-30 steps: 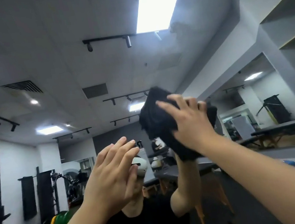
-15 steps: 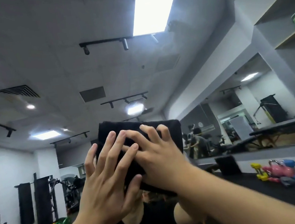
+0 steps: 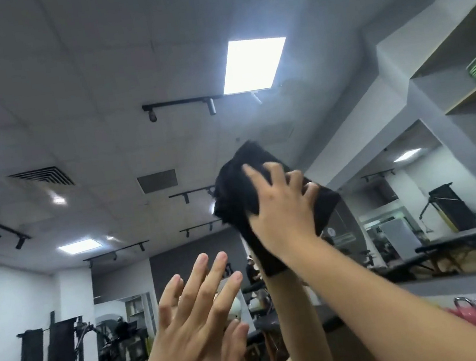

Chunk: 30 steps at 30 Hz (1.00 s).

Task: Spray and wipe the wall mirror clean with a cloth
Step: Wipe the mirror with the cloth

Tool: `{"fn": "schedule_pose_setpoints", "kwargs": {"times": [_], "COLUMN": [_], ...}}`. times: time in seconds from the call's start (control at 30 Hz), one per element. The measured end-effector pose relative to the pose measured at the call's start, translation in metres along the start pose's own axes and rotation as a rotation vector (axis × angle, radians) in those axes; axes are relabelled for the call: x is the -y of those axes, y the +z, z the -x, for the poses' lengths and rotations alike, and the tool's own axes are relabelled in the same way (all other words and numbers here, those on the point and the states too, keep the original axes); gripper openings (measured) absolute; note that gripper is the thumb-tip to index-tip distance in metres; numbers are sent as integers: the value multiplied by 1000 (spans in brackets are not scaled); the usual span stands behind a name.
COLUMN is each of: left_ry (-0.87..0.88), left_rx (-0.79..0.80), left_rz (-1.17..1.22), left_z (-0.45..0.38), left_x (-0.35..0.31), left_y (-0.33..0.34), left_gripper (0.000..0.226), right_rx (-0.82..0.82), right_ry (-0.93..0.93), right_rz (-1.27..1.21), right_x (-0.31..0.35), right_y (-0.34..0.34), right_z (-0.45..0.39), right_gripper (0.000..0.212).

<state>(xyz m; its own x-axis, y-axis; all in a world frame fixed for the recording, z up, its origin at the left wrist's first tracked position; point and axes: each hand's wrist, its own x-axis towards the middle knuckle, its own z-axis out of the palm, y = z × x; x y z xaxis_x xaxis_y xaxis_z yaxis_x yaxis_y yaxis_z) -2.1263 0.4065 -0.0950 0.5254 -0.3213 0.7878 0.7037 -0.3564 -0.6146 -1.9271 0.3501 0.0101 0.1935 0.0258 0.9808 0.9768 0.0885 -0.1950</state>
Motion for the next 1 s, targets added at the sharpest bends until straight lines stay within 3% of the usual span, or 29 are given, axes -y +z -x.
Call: {"fn": "schedule_pose_setpoints", "kwargs": {"times": [0.13, 0.63, 0.83, 1.0], "left_ry": [-3, -8, 6, 136], "left_rx": [-19, 107, 29, 74], "left_rz": [16, -21, 52, 201], "left_z": [0, -15, -168, -306], "left_x": [-2, -1, 21, 73], "left_y": [0, -6, -1, 18], "left_gripper": [66, 59, 31, 26], "right_rx": [4, 72, 30, 31], "right_ry": [-330, -517, -472, -359], "right_rz": [40, 92, 89, 88], "right_x": [19, -10, -44, -75], "right_y": [15, 10, 7, 0], "right_z": [44, 29, -61, -172], "right_gripper": [86, 74, 65, 56]}}
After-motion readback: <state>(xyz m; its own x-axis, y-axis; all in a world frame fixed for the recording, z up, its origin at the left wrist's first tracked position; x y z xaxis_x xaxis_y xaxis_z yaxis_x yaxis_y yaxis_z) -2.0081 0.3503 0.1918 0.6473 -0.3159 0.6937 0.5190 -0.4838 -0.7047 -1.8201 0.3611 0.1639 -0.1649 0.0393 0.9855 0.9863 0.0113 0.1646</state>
